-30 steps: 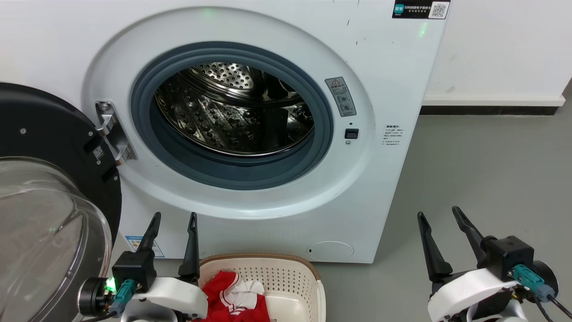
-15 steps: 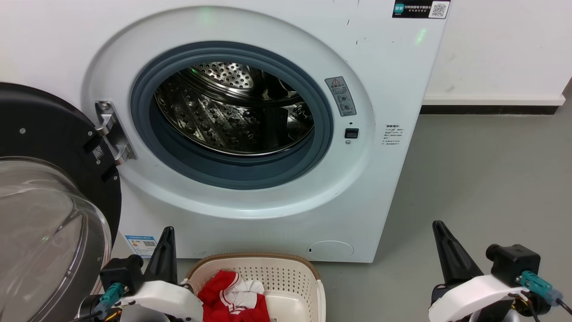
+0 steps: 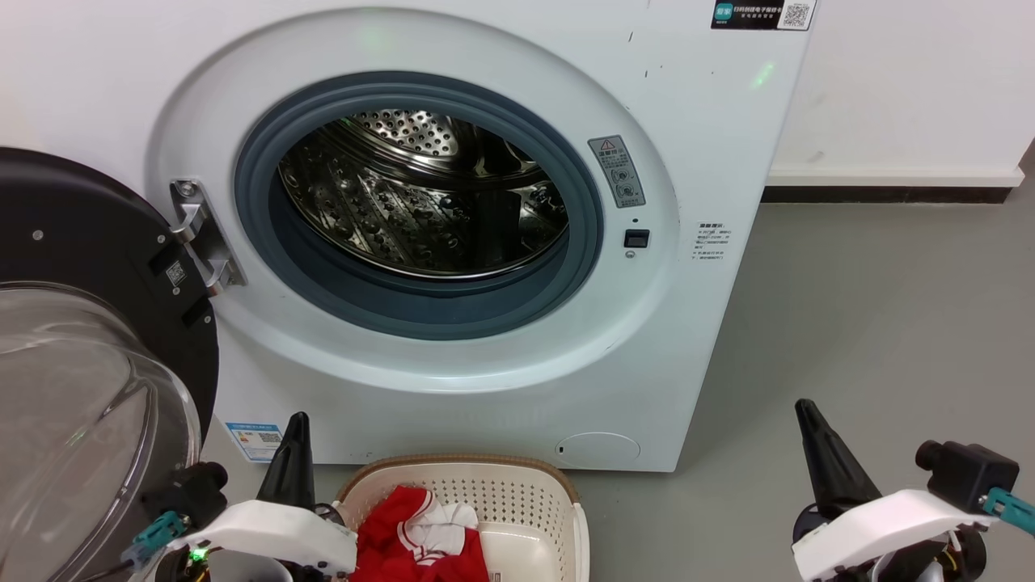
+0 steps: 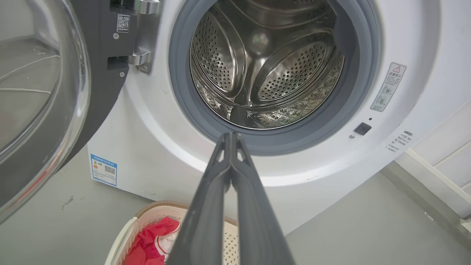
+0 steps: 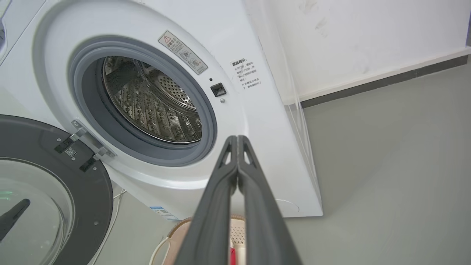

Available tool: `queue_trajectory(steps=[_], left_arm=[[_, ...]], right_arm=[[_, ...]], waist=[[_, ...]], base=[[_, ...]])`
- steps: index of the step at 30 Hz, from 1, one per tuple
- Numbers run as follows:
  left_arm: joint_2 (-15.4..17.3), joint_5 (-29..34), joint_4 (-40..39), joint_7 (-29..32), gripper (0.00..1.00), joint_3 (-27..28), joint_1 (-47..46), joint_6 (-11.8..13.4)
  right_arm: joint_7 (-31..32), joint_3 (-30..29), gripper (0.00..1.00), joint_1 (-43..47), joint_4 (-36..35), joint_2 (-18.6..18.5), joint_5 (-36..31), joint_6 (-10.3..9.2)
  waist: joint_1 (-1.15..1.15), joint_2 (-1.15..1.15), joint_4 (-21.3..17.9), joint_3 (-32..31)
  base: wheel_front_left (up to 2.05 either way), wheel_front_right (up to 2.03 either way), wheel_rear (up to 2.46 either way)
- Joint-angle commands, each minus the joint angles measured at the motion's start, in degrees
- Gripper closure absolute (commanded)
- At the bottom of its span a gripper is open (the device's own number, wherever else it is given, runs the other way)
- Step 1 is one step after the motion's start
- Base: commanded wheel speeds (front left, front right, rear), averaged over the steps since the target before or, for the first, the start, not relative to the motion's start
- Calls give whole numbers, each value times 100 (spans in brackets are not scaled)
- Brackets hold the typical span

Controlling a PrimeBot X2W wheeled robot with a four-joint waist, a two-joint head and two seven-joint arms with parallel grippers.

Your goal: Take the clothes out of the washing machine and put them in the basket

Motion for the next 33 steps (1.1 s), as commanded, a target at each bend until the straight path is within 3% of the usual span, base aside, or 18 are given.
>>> queue_trajectory(steps=[1, 33], left_arm=[[6, -268, -84, 46, 100, 57, -183, -41], [-84, -2720, 13, 600, 100, 352, -305, -255]], right_arm=[[12, -28, 100, -245, -39, -47, 299, 1], [231, -244, 100, -444, 297, -103, 2908, 0]], waist=[[0, 0, 0, 4], [0, 0, -8, 81]], base=[[0, 0, 0], [0, 0, 0]])
